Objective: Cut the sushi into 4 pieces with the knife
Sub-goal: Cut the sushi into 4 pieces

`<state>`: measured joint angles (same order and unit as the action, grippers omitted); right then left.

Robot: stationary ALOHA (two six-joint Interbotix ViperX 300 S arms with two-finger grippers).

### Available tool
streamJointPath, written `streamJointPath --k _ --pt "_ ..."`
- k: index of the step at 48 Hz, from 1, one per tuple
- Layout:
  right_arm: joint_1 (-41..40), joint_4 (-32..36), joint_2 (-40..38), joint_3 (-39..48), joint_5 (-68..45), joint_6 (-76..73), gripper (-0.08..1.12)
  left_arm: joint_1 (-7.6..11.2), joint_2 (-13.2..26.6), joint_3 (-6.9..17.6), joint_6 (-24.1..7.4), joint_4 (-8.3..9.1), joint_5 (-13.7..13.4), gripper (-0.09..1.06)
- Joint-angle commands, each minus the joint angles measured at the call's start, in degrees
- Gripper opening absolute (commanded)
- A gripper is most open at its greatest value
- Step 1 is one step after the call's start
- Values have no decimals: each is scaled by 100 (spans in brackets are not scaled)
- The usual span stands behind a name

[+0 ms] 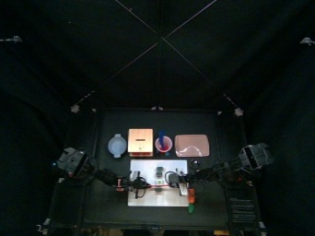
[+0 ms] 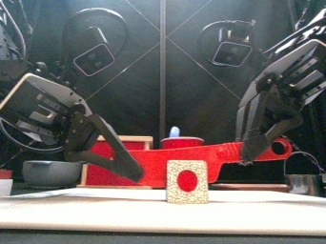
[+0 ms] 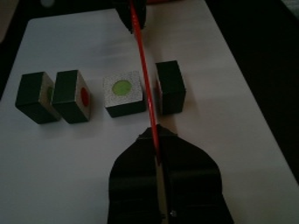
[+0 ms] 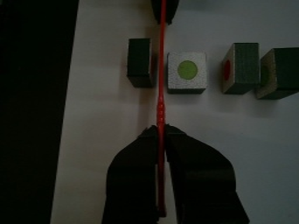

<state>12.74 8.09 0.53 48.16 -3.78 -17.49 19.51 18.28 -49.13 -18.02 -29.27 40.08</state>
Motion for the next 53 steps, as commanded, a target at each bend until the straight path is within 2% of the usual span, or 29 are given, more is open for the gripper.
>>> streamJointPath --k 1,8,18,27,33,35,40,44,47,50,53 --pt "-9 -62 193 -229 -211 9 8 -79 290 211 -26 -105 -18 20" --pt "35 -193 483 -316 -229 9 8 35 580 387 -9 -114 -88 20" --pt "290 -378 439 -396 -202 9 8 237 527 563 -35 -105 -413 20" --pt "255 -316 237 -396 -97 53 8 185 334 563 -114 -88 -422 22" --pt "246 -264 -70 -369 88 53 8 176 -18 563 -334 246 -431 33" --pt "237 -246 -185 -360 167 53 8 176 -132 563 -422 290 -422 38" --pt "246 -149 -448 -334 396 53 8 149 -501 536 -633 229 -422 56" --pt "211 -97 -650 -272 536 44 8 9 -826 483 -668 141 -413 69" --pt "158 -97 -835 -193 624 26 8 -105 -1151 352 -659 114 -387 78" --pt "114 -97 -993 -97 703 18 8 -185 -1415 211 -659 105 -343 83" --pt "79 -114 -1274 70 888 9 8 -290 -1731 -18 -650 26 -255 84"
